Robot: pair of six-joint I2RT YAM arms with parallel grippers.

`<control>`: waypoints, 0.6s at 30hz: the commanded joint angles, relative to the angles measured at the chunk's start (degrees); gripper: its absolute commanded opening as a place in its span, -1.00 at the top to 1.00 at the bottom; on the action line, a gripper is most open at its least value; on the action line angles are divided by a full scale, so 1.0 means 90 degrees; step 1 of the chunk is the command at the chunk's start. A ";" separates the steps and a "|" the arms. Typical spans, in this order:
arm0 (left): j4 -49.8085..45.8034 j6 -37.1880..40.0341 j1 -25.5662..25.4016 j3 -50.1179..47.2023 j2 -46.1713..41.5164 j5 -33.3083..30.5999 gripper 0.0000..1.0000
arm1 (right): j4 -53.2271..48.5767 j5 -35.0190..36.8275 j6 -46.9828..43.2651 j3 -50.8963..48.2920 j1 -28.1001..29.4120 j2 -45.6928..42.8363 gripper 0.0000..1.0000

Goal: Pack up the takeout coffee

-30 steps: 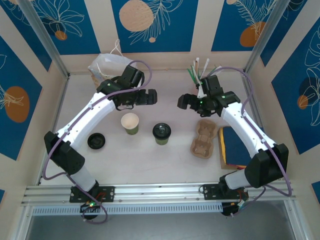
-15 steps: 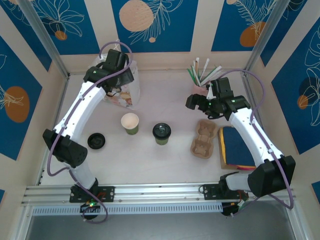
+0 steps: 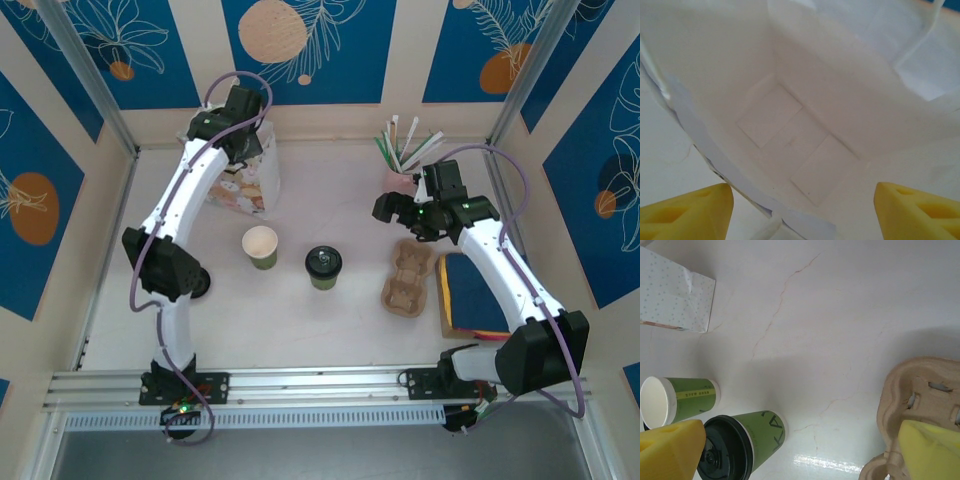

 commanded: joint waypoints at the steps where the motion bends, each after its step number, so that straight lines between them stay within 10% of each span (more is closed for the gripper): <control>1: -0.0544 -0.0192 0.0069 0.0222 -0.0050 0.0190 -0.50 | 0.0055 -0.0156 0.0081 -0.0131 -0.0068 -0.0182 -0.98; 18: -0.0183 0.0370 0.0231 -0.0335 -0.0491 0.0605 0.18 | 0.0189 -0.0372 0.0147 -0.0210 -0.0113 -0.0094 -0.98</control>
